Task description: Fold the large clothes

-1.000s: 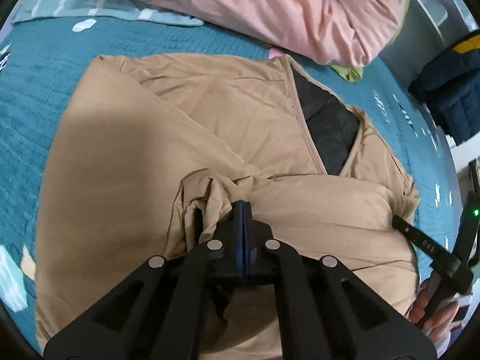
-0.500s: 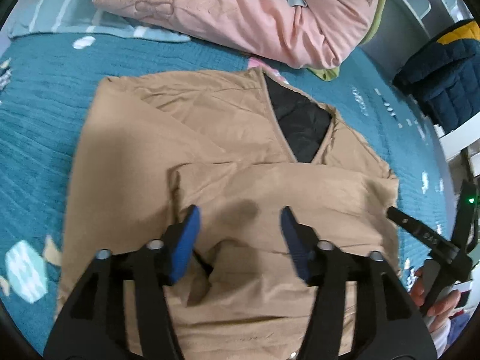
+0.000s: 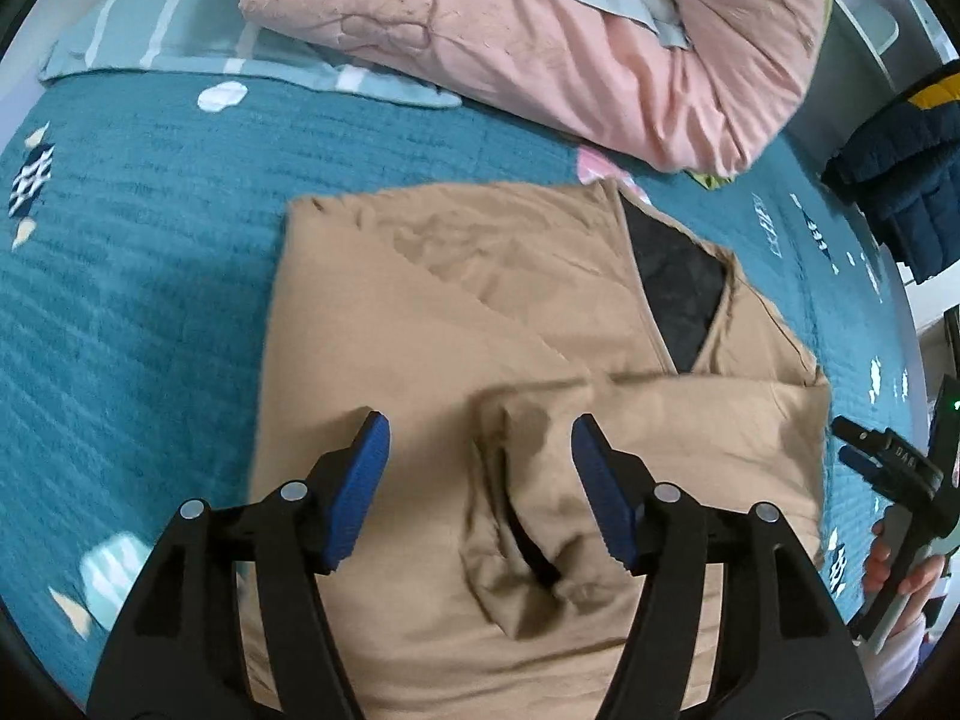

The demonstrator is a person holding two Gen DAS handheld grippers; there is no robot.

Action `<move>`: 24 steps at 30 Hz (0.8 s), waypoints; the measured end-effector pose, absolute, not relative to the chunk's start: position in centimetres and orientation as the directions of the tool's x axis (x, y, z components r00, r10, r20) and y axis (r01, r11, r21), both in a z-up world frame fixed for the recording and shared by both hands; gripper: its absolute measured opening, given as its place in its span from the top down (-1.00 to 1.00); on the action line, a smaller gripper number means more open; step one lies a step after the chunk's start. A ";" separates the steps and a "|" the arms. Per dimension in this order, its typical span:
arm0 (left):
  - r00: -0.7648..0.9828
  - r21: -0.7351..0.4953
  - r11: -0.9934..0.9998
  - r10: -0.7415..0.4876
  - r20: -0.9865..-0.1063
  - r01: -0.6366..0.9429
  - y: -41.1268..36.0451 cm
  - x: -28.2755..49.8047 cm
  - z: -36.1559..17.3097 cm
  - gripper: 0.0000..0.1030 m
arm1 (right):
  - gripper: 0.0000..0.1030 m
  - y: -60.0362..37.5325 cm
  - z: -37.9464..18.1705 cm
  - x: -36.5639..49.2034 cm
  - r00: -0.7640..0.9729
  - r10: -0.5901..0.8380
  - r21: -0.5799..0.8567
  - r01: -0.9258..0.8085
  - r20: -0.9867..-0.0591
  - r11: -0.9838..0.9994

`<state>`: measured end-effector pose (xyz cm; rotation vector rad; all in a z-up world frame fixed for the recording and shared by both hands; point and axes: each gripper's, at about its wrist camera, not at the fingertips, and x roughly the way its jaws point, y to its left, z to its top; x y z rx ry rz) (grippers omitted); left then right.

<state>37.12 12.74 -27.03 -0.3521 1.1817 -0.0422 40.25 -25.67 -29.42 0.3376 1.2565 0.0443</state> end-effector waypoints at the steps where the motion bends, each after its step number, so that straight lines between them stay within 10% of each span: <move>1: 0.385 -0.282 0.948 -0.208 -0.899 -0.146 13.1 37.6 -27.0 -0.25 | -0.65 -25.8 -29.3 40.8 0.316 0.217 0.276 0.155 -0.924 0.949; 19: 0.385 -0.313 0.928 -0.219 -0.896 -0.200 17.7 45.0 -30.5 -0.53 | -0.65 -24.6 -33.8 48.3 0.233 0.345 0.382 0.141 -0.909 0.913; 24: 0.379 -0.154 0.978 -0.091 -0.921 -0.138 17.1 44.5 -30.5 0.47 | -0.05 -22.9 -33.7 47.8 0.268 0.220 0.250 0.080 -0.938 0.965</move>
